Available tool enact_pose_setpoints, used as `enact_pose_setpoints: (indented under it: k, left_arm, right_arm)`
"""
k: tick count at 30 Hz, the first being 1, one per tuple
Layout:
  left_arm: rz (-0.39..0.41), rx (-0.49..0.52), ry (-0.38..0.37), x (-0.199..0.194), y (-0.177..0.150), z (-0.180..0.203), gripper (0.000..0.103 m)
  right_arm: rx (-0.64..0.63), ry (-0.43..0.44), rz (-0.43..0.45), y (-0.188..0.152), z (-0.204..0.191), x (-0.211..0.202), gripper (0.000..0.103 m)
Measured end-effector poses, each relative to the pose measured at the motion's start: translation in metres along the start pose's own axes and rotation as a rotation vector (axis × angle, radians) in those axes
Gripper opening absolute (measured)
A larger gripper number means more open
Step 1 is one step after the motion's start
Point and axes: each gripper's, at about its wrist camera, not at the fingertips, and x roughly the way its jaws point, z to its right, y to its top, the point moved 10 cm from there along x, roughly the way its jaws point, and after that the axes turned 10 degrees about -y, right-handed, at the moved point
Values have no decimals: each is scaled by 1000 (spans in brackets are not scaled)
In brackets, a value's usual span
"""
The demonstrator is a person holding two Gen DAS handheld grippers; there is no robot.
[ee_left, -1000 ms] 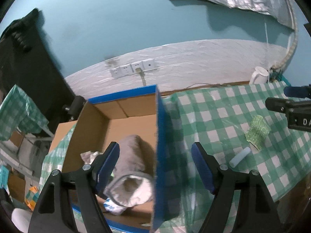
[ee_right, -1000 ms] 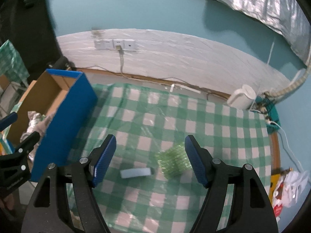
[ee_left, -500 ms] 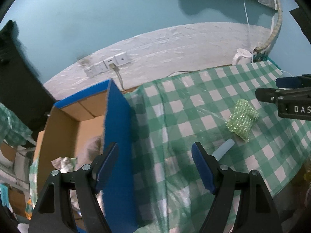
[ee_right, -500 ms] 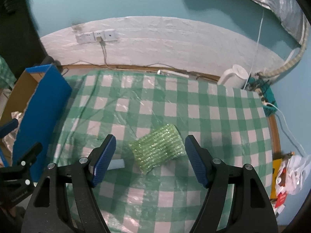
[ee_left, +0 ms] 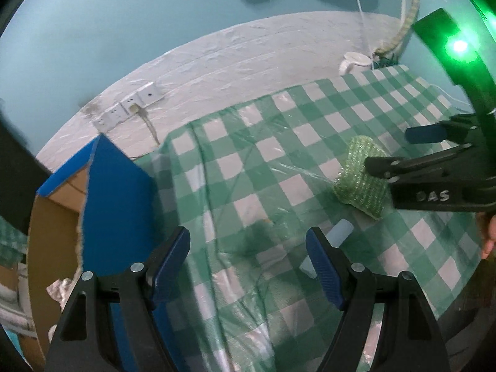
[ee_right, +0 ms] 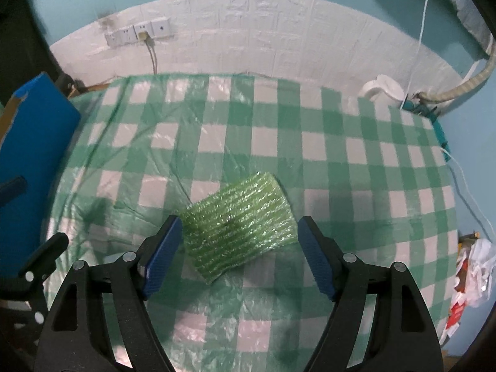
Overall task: Organize soft objects
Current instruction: 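Lower the right tool onto the green mesh scrubber and grasp it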
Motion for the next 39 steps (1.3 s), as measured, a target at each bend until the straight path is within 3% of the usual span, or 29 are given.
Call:
enact_pose_setpoints:
  k: [16,23,27,32,39]
  left_arm:
    - [-59,18,-46,35,-6,13,79]
    - [-76,18,-54,44,-9,15,79]
    - [-77,21,-59,45,-8,17,79]
    - [-78,25,-68,47,-9,20,79]
    - [-80,38,-124,49,-9,32,79]
  right_arm:
    - [-106,-3,-24,-9,-14,45,77]
    - [-85,34,-17,-14,-14,51,76]
    - [-108,50,2,-16,-20,45,54]
    - [-147,56,5,-18,-30,37,17]
    - [-75,56,-11,-22,-15,29,12]
